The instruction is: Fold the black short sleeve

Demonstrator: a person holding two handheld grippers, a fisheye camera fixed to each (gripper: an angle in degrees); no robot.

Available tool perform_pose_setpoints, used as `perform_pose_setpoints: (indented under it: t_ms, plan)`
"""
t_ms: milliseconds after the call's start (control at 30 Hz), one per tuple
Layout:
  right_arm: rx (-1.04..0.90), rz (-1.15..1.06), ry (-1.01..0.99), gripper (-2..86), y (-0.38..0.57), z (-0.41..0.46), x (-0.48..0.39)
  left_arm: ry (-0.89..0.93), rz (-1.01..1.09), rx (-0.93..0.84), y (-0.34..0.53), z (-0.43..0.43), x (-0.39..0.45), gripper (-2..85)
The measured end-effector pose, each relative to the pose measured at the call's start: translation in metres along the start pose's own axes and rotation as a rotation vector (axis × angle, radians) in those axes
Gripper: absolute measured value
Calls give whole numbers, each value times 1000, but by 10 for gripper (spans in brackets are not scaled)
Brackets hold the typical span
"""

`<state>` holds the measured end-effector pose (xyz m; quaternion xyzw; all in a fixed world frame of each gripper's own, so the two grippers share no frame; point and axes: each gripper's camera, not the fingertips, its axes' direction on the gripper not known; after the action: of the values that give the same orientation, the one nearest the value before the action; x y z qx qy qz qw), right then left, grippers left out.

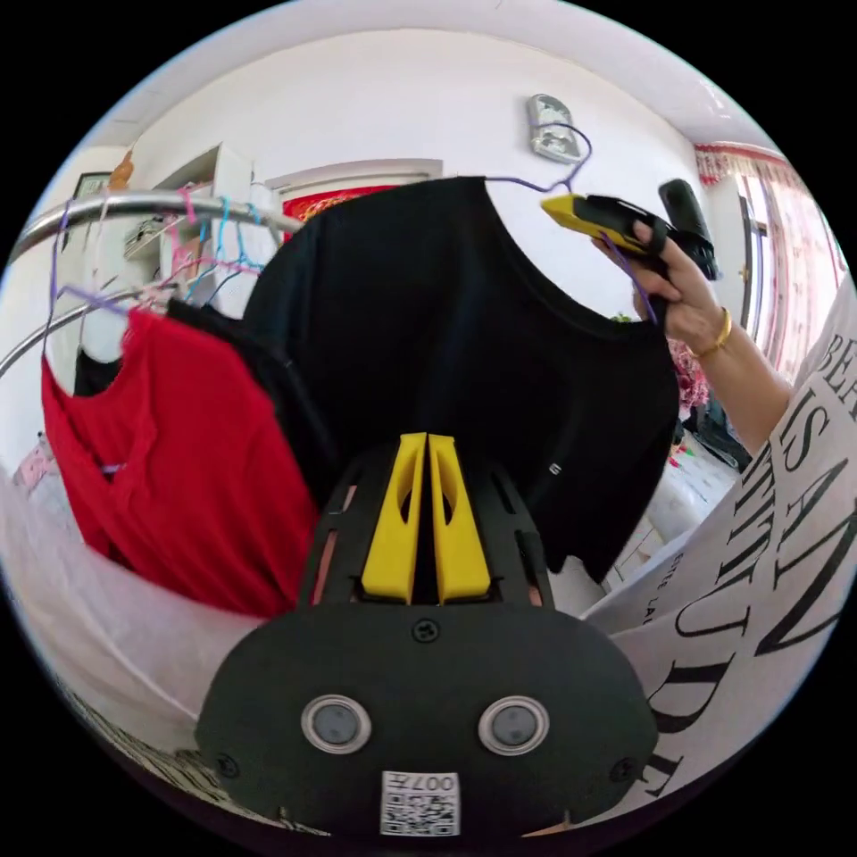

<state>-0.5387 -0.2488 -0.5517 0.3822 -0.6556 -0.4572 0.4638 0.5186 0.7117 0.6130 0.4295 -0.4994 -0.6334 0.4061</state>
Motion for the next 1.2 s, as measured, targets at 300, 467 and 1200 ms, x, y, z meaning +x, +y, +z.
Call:
perform_pose_setpoints:
  t_ms: [300, 467, 1200]
  plan:
    - [-106, 39, 391, 0, 62, -145, -85, 285, 197, 155, -102, 76, 103, 83]
    - [-163, 81, 533, 2, 89, -217, -140, 583, 346, 155, -160, 144, 195, 118]
    - [325, 667, 1043, -2, 309, -583, -372, 1472, -7, -278, -320, 346, 607, -10]
